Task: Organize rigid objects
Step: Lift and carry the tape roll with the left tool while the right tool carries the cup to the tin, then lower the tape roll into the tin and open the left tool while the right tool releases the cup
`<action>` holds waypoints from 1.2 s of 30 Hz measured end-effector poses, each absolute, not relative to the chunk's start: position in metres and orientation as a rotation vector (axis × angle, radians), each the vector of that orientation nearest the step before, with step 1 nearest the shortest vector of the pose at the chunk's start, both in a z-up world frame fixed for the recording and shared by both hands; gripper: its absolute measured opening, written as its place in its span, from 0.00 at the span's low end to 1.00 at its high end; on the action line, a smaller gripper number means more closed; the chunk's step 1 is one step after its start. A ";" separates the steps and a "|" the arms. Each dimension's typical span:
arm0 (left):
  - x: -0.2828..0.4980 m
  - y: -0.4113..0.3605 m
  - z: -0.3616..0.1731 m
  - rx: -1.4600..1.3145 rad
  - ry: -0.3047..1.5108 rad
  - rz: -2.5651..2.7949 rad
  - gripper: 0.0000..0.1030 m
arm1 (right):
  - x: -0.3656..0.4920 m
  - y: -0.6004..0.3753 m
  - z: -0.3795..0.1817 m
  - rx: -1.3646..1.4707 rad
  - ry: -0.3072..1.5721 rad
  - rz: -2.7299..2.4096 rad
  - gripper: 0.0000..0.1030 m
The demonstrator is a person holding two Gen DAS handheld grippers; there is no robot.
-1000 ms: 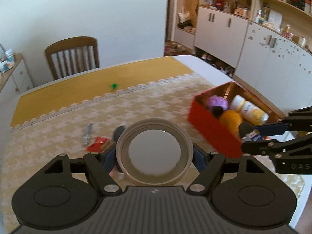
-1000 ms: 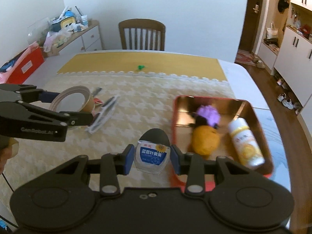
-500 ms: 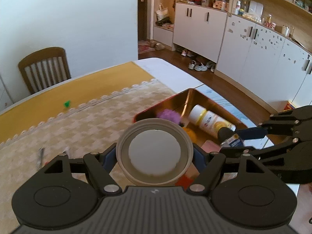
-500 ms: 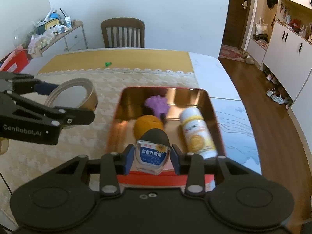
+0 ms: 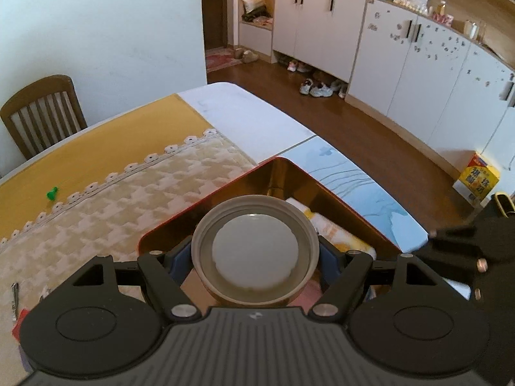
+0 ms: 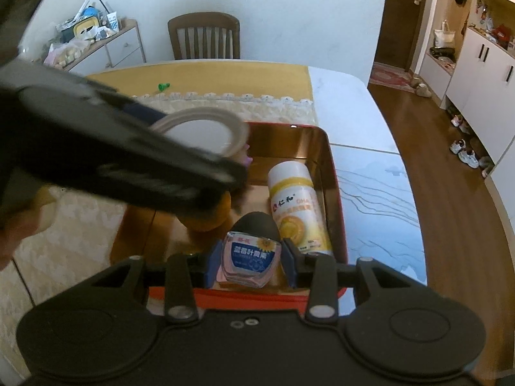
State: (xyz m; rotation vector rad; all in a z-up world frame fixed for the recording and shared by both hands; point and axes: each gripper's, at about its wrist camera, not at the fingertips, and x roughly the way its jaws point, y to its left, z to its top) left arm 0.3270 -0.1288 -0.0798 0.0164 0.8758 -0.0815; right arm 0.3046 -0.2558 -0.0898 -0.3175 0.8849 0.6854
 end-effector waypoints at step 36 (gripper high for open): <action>0.388 -0.140 -0.109 -0.063 0.924 -0.091 0.75 | 0.310 -0.242 -0.109 -0.385 0.932 0.764 0.41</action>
